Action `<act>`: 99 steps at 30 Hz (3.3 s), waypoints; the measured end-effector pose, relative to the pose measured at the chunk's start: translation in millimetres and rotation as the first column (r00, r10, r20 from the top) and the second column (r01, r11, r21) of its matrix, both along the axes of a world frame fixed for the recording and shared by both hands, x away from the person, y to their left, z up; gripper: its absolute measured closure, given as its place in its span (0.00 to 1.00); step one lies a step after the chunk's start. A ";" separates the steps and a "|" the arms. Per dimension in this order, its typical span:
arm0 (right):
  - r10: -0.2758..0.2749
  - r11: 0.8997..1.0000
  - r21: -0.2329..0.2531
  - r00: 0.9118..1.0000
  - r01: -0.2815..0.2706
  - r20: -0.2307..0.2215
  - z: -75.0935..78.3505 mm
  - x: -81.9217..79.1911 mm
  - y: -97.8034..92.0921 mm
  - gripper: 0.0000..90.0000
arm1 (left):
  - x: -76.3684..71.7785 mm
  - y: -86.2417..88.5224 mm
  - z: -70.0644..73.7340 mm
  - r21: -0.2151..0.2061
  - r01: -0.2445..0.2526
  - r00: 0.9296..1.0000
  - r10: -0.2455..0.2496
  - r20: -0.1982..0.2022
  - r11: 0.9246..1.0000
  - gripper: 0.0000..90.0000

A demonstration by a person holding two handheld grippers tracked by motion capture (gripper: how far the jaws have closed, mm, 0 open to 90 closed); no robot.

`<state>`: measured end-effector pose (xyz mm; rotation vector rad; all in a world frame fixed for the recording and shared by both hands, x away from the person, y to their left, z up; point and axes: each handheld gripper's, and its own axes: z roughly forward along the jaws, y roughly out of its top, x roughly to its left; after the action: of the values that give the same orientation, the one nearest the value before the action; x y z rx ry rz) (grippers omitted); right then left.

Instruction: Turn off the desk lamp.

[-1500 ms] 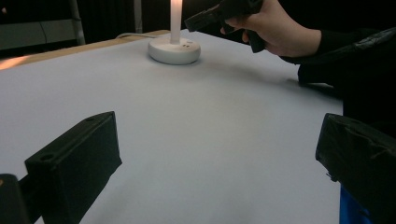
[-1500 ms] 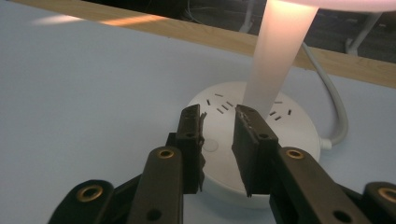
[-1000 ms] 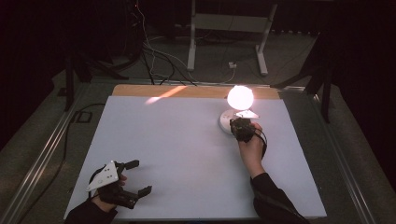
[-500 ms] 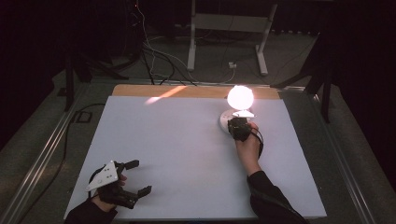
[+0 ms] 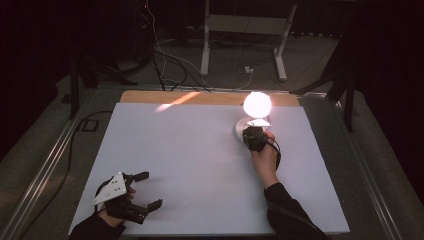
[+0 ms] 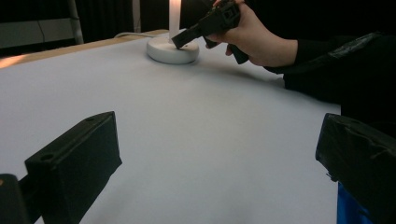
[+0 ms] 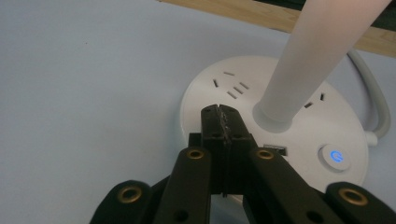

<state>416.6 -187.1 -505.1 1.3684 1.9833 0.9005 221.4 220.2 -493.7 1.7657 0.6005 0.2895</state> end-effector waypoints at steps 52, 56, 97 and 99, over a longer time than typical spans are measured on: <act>0.007 0.999 0.045 1.000 -0.008 0.018 20.2 -4.5 -2.7 1.00 | 0.9 -0.4 -0.6 0.002 -0.004 1.000 0.004 -0.007 1.000 0.01; 0.023 0.998 0.054 0.999 -0.025 0.038 28.3 -9.6 -1.3 1.00 | 1.2 -0.3 -0.5 -0.004 -0.001 1.000 0.001 -0.006 1.000 0.01; 0.030 0.999 0.013 0.999 -0.029 -0.014 1.1 1.3 -6.1 1.00 | 0.0 -0.5 0.6 0.003 -0.008 1.000 0.008 0.001 1.000 0.01; 0.030 0.999 0.013 0.999 -0.030 -0.013 0.8 1.7 -6.4 1.00 | -0.1 -0.5 0.3 0.006 -0.007 1.000 0.007 0.001 1.000 0.01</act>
<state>418.3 -193.5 -504.4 1.3580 2.0165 0.9218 221.3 219.6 -493.4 1.7695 0.6063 0.2973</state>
